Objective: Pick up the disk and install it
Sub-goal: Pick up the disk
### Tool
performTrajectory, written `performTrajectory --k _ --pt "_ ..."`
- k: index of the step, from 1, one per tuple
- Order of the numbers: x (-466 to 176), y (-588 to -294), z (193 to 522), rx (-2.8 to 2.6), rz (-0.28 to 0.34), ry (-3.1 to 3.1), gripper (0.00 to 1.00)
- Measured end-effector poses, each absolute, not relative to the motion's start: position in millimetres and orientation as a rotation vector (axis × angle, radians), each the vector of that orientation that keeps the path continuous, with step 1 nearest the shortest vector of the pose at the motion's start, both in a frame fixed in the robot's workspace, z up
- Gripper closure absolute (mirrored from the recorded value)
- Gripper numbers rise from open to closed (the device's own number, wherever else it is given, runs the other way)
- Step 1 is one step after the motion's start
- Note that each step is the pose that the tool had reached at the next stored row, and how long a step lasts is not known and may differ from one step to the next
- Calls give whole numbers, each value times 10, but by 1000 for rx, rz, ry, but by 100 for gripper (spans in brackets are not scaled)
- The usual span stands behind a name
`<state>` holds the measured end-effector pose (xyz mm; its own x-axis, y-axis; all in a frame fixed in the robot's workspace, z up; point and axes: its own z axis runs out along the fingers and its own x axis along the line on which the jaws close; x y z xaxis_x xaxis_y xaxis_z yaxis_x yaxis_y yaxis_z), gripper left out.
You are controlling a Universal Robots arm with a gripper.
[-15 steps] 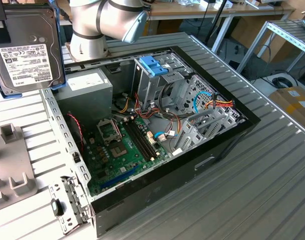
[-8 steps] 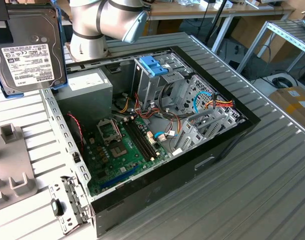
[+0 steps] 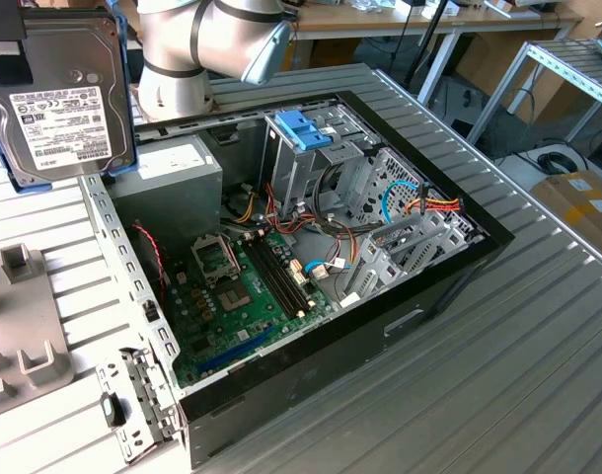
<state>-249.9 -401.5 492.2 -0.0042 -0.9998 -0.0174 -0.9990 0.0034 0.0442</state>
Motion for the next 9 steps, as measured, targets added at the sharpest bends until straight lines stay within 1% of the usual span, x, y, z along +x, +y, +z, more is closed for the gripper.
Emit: performTrajectory --k 5,9 --pt "-2466 -4015 4920 2203 -68 -2212 63" --pt "-2296 -4015 4909 2203 -67 -2211 63"
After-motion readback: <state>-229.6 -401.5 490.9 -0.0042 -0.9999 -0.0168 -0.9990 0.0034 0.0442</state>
